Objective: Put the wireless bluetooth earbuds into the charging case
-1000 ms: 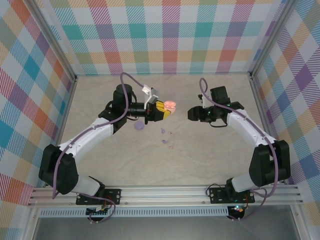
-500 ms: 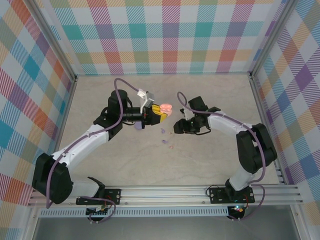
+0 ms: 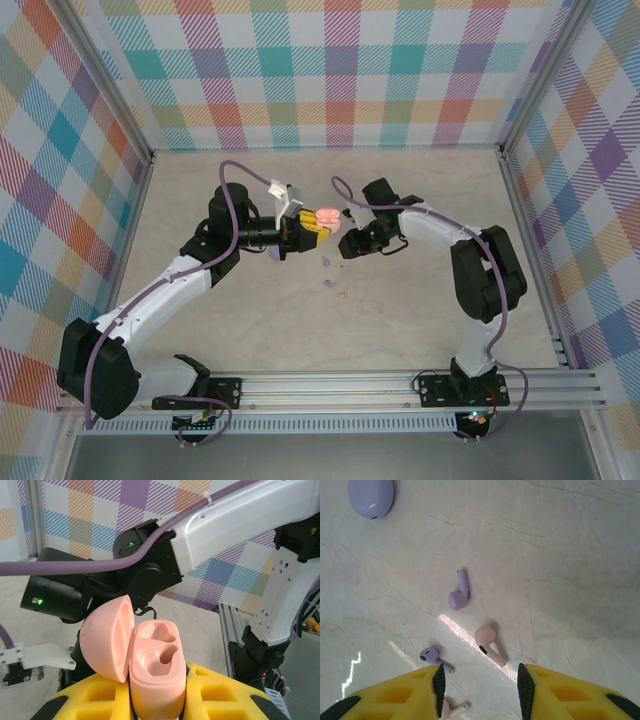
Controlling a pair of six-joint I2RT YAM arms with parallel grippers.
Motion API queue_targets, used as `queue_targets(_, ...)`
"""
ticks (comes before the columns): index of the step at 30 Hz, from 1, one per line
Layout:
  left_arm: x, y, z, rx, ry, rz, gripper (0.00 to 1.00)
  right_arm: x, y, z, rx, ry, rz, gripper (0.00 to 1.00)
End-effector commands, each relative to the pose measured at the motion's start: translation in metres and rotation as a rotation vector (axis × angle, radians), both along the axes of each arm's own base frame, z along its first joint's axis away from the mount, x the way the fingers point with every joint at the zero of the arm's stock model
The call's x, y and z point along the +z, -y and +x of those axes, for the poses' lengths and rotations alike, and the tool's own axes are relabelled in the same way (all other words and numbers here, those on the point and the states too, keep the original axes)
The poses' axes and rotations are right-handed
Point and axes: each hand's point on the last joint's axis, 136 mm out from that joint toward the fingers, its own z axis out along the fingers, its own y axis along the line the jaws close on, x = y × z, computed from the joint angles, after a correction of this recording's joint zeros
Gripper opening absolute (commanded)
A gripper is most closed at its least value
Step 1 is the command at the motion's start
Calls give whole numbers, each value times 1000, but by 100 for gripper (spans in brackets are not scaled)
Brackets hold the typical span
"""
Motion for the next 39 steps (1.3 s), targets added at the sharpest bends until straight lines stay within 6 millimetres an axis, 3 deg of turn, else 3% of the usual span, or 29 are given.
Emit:
queue_targets(1, 9, 0, -11, -14, 29, -15, 14, -6, -6, -9, 87, -32, -22, 45)
queue_targets(12, 11, -5, -19, -14, 44, -9, 15, -28, -16, -11, 120, -63, -88, 42)
queue_targets(25, 10, -6, -20, -12, 38, -12, 15, -47, -12, -10, 131, -52, -198, 41)
queue_targets(34, 10, -6, -20, -8, 37, -12, 15, -53, -9, 0, 65, -15, -231, 26)
queue_targets(39, 10, -6, -20, -9, 35, -14, 15, -53, 4, 10, -34, -5, -278, 22)
